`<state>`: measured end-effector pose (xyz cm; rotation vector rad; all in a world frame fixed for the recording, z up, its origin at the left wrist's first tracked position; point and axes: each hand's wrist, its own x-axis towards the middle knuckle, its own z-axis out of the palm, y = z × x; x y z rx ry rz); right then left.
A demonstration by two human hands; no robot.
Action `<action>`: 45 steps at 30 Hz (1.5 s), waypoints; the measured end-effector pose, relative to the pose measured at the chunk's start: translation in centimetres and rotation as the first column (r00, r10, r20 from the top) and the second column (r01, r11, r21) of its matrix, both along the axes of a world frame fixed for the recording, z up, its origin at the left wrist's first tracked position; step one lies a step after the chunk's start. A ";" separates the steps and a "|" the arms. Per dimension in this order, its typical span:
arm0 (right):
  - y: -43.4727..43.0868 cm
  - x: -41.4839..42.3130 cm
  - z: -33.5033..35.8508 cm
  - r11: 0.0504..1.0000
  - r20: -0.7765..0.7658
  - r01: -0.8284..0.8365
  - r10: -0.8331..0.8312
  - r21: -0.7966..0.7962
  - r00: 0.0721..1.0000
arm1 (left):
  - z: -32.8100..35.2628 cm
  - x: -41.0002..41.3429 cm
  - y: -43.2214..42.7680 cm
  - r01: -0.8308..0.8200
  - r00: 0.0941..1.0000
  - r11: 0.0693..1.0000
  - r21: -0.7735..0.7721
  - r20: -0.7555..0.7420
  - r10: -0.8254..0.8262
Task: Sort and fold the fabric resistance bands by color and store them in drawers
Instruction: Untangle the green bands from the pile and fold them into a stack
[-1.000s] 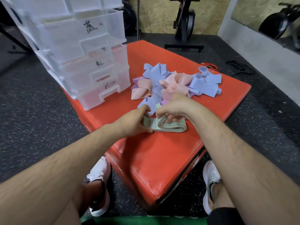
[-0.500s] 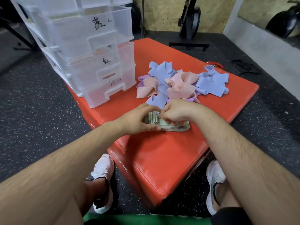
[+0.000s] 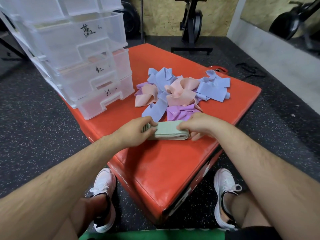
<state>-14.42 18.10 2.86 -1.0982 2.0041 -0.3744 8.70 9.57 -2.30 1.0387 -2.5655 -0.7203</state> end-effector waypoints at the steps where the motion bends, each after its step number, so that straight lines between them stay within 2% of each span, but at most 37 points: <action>1: 0.0 0.1 -0.2 0.999 0.052 0.036 -0.036 -0.015 0.998 | 0.1 0.0 0.0 0.006 1.000 1.000 -0.004 0.001 -0.006; 3: 0.1 0.3 -0.2 0.997 0.103 0.068 -0.064 -0.028 0.993 | 0.3 0.0 -0.1 0.022 1.000 1.000 0.007 0.015 -0.022; 6: 0.2 0.2 -0.4 0.994 0.081 0.088 -0.083 -0.062 0.993 | 0.6 -0.2 -0.5 0.037 0.994 0.999 0.000 0.102 -0.037; 10: 0.4 -0.3 -1.6 0.993 -0.003 0.027 -0.027 -0.116 1.000 | 1.9 -1.3 -0.1 0.095 0.962 0.939 -0.332 0.275 0.000; 11: 0.7 -0.4 -1.8 0.992 -0.030 -0.013 0.009 -0.124 1.000 | 2.2 -1.8 0.3 0.124 0.959 0.933 -0.339 0.281 -0.025; 13: 1.3 -0.7 -2.4 0.981 -0.085 -0.110 0.097 -0.160 0.992 | 2.1 -2.7 1.2 0.175 0.956 0.956 -0.237 0.273 -0.107; 15: 2.1 -0.8 -2.9 0.956 -0.136 -0.189 0.162 -0.225 0.977 | 1.1 -3.2 1.4 0.224 0.930 0.962 -0.153 0.328 -0.164; 17: 3.0 -0.9 -3.4 0.918 -0.169 -0.261 0.219 -0.298 0.961 | 0.0 -3.3 1.7 0.280 0.893 0.941 -0.189 0.411 -0.183; 22: 4.5 -1.3 -4.1 0.813 -0.307 -0.438 0.335 -0.384 0.891 | 0.0 -2.2 2.6 0.317 0.927 0.815 -0.485 0.342 -0.156; 24: 4.9 -1.4 -4.2 0.791 -0.322 -0.473 0.364 -0.388 0.874 | 0.0 -1.8 3.0 0.324 0.930 0.788 -0.523 0.328 -0.165; 28: 5.4 -1.5 -4.6 0.762 -0.345 -0.505 0.384 -0.405 0.856 | -0.4 -1.5 3.7 0.328 0.928 0.796 -0.508 0.331 -0.172; 33: 5.6 -1.6 -4.6 0.763 -0.357 -0.501 0.371 -0.409 0.857 | 0.0 -1.8 3.7 0.339 0.911 0.846 -0.411 0.369 -0.186; 37: 5.3 -1.8 -4.3 0.735 -0.381 -0.492 0.334 -0.467 0.862 | 0.7 -1.8 2.7 0.333 0.924 0.838 -0.432 0.327 -0.198; 39: 5.2 -1.8 -4.7 0.739 -0.389 -0.506 0.350 -0.445 0.852 | 0.6 -1.6 2.5 0.306 0.927 0.863 -0.402 0.333 -0.174; 42: 5.3 -1.5 -5.7 0.758 -0.336 -0.496 0.378 -0.424 0.863 | -0.4 -1.2 2.9 0.282 0.919 0.892 -0.354 0.366 -0.146; 45: 5.2 -1.3 -5.5 0.791 -0.239 -0.408 0.333 -0.457 0.912 | -0.4 -0.9 2.7 0.285 0.931 0.930 -0.233 0.300 -0.210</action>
